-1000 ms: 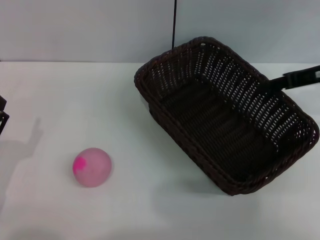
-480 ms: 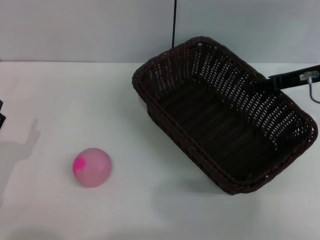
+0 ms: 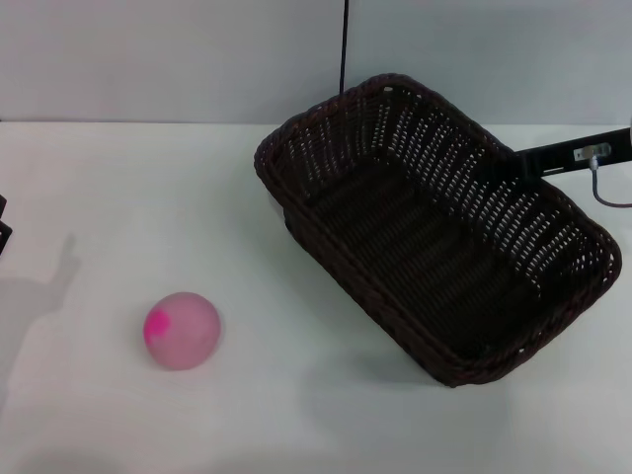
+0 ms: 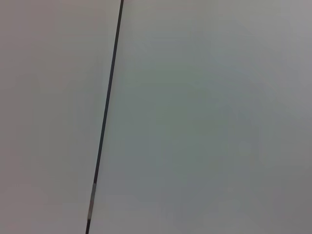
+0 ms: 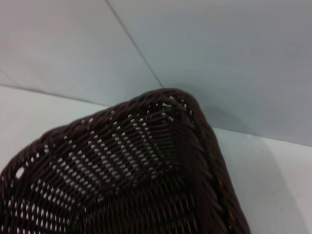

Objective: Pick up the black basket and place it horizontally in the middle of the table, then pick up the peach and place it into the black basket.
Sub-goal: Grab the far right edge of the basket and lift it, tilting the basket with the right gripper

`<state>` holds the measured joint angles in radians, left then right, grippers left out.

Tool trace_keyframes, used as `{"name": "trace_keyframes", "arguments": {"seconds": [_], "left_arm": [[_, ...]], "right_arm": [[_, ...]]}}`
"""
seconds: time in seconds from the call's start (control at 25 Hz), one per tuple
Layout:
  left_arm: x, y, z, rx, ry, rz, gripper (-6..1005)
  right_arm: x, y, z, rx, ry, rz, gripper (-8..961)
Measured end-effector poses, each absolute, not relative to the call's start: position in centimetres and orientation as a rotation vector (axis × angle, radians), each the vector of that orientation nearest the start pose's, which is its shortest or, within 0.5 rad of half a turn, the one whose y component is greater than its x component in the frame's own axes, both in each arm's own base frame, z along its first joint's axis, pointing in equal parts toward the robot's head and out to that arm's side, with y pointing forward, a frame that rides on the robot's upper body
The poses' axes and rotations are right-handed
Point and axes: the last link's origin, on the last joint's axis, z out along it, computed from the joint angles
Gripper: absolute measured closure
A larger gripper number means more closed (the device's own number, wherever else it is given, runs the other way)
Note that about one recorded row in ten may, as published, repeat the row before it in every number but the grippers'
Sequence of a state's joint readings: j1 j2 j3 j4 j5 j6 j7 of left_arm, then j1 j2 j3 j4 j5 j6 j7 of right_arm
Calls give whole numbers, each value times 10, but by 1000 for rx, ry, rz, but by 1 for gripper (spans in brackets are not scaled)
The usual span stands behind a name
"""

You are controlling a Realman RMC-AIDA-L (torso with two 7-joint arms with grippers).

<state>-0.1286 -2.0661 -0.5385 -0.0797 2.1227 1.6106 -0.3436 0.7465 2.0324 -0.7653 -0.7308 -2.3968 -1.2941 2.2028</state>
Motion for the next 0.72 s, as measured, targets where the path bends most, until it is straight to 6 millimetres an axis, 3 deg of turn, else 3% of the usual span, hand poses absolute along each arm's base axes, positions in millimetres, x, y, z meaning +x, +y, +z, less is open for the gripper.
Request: {"name": "trace_keyframes", "arguments": {"seconds": [0.28,0.48,0.72], "left_arm": [[-369,200,12,-1509,-552,-873,280],[-370,198,12,-1508,-554,-870,285],[-369,192,12,-1505,-544,-879,290]], "right_arm": [[232,398,21,-2559,1098,31,785],[213,388,29,-2711,834,-64,787],[206,387,48,-2791,591,-133,789]]}}
